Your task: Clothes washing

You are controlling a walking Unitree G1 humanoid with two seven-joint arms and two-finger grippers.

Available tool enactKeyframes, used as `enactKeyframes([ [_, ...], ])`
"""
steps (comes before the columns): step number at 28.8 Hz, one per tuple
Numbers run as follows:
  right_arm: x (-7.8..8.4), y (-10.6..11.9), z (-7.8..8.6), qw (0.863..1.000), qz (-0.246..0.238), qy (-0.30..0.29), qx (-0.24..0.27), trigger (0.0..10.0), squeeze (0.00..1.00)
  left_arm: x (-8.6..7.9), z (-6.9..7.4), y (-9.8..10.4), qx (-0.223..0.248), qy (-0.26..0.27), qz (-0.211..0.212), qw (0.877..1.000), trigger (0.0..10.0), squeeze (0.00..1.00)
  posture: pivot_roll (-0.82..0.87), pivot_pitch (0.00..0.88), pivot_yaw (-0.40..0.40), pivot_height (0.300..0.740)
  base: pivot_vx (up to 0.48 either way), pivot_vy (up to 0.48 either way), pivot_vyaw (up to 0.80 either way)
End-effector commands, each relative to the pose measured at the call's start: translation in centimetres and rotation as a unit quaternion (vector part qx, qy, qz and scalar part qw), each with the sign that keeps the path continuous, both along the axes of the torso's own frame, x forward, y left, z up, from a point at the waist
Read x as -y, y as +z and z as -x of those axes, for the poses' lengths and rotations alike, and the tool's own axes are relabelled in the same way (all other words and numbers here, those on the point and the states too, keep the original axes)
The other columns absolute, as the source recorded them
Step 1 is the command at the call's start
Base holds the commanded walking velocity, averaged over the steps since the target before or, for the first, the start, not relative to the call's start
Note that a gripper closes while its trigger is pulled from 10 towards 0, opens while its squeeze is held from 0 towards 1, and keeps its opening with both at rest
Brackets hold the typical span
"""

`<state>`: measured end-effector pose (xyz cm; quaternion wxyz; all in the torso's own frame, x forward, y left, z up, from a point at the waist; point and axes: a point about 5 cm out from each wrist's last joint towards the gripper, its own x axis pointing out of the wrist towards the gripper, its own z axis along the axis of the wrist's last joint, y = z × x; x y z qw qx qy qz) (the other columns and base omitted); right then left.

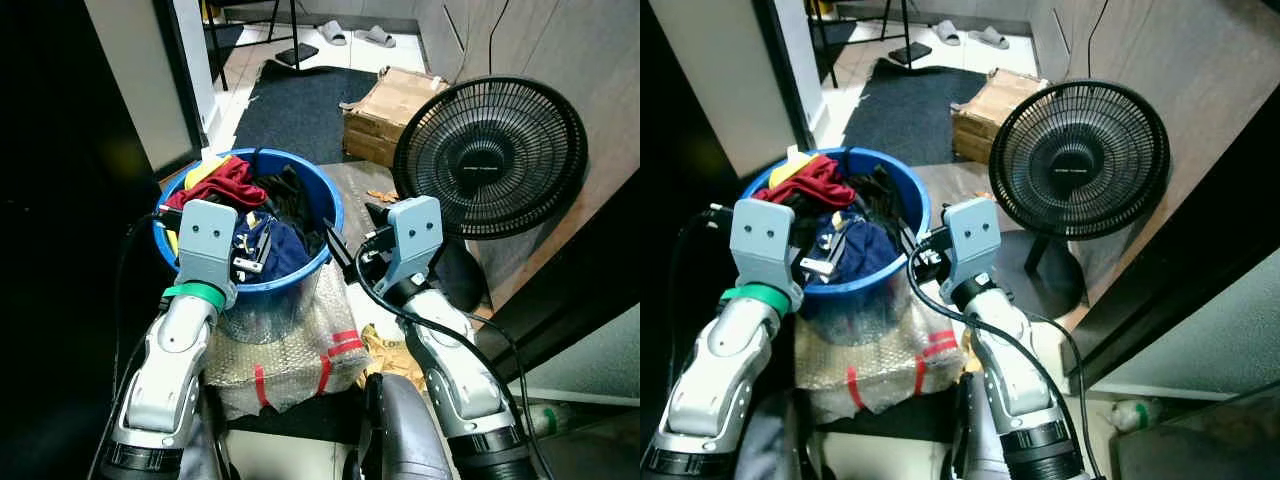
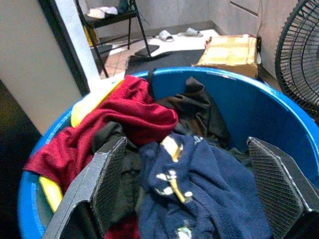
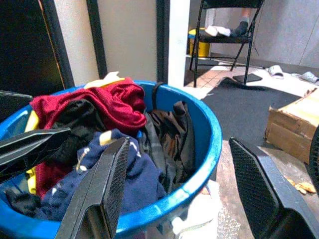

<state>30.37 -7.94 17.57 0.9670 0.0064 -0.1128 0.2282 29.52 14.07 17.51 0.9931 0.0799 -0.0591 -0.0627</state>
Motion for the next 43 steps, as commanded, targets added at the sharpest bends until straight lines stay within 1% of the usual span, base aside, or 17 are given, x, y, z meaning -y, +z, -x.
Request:
enactKeyframes([
  [1,0.0,0.0,0.1,1.000,-0.006,0.003,-0.004,10.0,0.00,0.0,0.2,-0.2,-0.006,0.001,0.000,1.000,10.0,0.00,0.02,0.039,-0.014,0.500,0.000,0.000,0.00],
  [6,0.0,0.2,0.1,1.000,-0.007,0.004,-0.002,10.0,0.00,-0.1,0.0,0.2,-0.006,0.009,0.013,1.000,10.0,0.00,0.02,0.043,-0.017,0.480,0.000,0.000,0.00],
  [13,-0.1,0.5,-0.1,1.000,-0.008,0.006,0.001,10.0,0.00,0.1,-0.4,0.8,0.001,0.012,0.012,1.000,10.0,0.00,0.02,0.051,-0.020,0.455,0.000,0.000,0.00],
  [14,-0.1,0.7,-0.3,1.000,-0.007,0.008,0.005,10.0,0.00,0.0,-0.7,0.9,-0.001,0.017,0.010,1.000,10.0,0.00,0.02,0.059,-0.021,0.445,0.000,0.000,0.00],
  [16,-0.1,0.7,-0.3,1.000,-0.007,0.008,0.005,10.0,0.00,0.0,-0.7,0.9,-0.001,0.017,0.010,1.000,10.0,0.00,0.02,0.059,-0.021,0.445,0.000,0.000,0.00],
  [18,-0.3,1.2,-1.1,1.000,-0.005,0.009,0.011,10.0,0.00,0.2,-1.4,1.4,0.001,0.023,0.013,1.000,10.0,0.00,0.04,0.096,-0.031,0.435,0.000,0.000,0.00],
  [20,-0.3,1.4,-1.5,1.000,-0.005,0.009,0.013,10.0,0.00,0.2,-1.7,1.6,0.002,0.024,0.014,1.000,10.0,0.00,0.04,0.096,-0.031,0.430,0.000,0.000,0.00],
  [23,-0.6,1.9,-2.4,1.000,-0.003,0.011,0.016,10.0,0.00,0.4,-2.5,2.4,0.008,0.031,0.015,0.999,10.0,0.00,0.05,0.133,-0.042,0.415,0.000,0.000,0.00],
  [25,-0.7,2.0,-2.7,1.000,-0.003,0.012,0.016,10.0,0.00,0.4,-2.8,2.7,0.009,0.033,0.016,0.999,10.0,0.00,0.05,0.133,-0.042,0.410,0.000,0.000,0.00],
  [27,-0.7,2.1,-3.4,1.000,-0.001,0.010,0.015,10.0,0.00,0.1,-3.3,3.2,0.010,0.044,0.016,0.999,10.0,0.00,0.07,0.161,-0.046,0.400,0.000,0.000,0.00],
  [29,-0.7,2.1,-3.6,1.000,0.000,0.010,0.014,10.0,0.00,0.0,-3.4,3.3,0.010,0.047,0.016,0.999,10.0,0.00,0.07,0.161,-0.046,0.395,0.000,0.000,0.00],
  [31,-0.6,2.4,-4.1,1.000,0.001,0.006,0.015,10.0,0.00,-0.4,-3.6,3.6,0.008,0.056,0.020,0.998,10.0,0.00,0.07,0.193,-0.046,0.385,0.000,0.000,0.00],
  [35,-0.3,2.5,-4.8,1.000,0.008,-0.002,0.016,10.0,0.00,-0.9,-4.0,4.0,0.006,0.068,0.025,0.997,10.0,0.00,0.07,0.209,-0.043,0.365,0.000,0.000,0.00],
  [38,-0.1,2.6,-5.0,1.000,0.013,-0.004,0.017,10.0,0.00,-1.0,-4.0,4.1,0.005,0.072,0.027,0.997,10.0,0.00,0.08,0.222,-0.041,0.360,0.000,0.000,0.00],
  [39,0.0,3.1,-5.6,0.999,0.021,-0.006,0.024,10.0,0.00,-1.3,-4.1,4.1,-0.002,0.082,0.033,0.996,10.0,0.00,0.08,0.232,-0.044,0.350,0.000,0.000,0.00],
  [41,-0.3,3.9,-6.3,0.999,0.026,-0.001,0.035,10.0,0.00,-1.6,-4.1,4.0,-0.008,0.093,0.038,0.995,10.0,0.00,0.08,0.234,-0.052,0.340,0.000,0.000,0.00],
  [43,-0.5,4.2,-6.6,0.999,0.027,0.002,0.039,10.0,0.00,-1.8,-4.2,4.0,-0.009,0.098,0.040,0.994,10.0,0.00,0.08,0.234,-0.052,0.335,0.000,0.000,0.00],
])
